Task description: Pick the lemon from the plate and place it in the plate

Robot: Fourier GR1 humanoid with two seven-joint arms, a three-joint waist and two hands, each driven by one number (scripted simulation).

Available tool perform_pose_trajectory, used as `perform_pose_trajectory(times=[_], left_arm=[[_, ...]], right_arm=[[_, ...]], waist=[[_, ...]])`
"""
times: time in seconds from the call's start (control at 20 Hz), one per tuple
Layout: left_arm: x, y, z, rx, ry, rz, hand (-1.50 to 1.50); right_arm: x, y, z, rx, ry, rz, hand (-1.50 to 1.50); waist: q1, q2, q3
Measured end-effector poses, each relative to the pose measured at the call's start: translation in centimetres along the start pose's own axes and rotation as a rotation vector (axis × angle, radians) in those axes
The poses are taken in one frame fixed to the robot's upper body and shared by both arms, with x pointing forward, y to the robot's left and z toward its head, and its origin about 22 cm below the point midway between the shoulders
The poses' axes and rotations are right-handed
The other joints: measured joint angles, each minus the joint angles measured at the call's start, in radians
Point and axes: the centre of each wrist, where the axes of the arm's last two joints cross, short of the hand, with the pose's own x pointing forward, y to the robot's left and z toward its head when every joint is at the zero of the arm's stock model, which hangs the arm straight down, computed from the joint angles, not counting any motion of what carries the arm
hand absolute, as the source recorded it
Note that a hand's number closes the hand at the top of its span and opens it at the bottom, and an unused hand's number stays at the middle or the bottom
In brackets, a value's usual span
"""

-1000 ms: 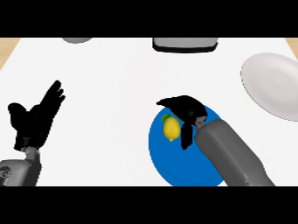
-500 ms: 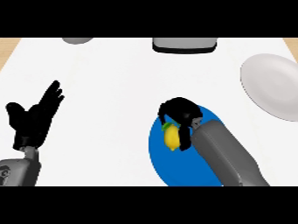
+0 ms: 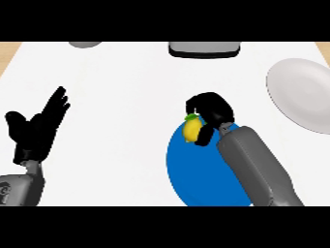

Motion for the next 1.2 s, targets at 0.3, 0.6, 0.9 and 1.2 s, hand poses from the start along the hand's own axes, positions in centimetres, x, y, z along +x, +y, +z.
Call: perform_pose_trajectory(times=[0.3,0.6,0.9,1.2], left_arm=[[-0.2,-0.1,-0.1,-0.004,0.004,0.0,0.0],[-0.3,-0.5,0.0,-0.004,0.003,0.004,0.0],[-0.6,-0.1,-0.5,-0.003,0.005,0.0,0.0],[-1.1,-0.5,-0.5,-0.007,0.004,-0.002,0.0]], right_arm=[[-1.8,-4.3,-0.5,-0.37,0.247,-0.073,1.5],[-3.7,-7.9,0.2,-0.745,0.399,-0.029,1.5],[-6.3,-10.4,1.4,-0.911,0.534,-0.102,1.5],[-11.5,-11.5,3.6,-0.985,0.632,-0.194,1.5]], waist=[[0.004,0.004,0.002],[-0.001,0.001,0.002],[-0.003,0.001,0.002],[-0.001,0.002,0.002]])
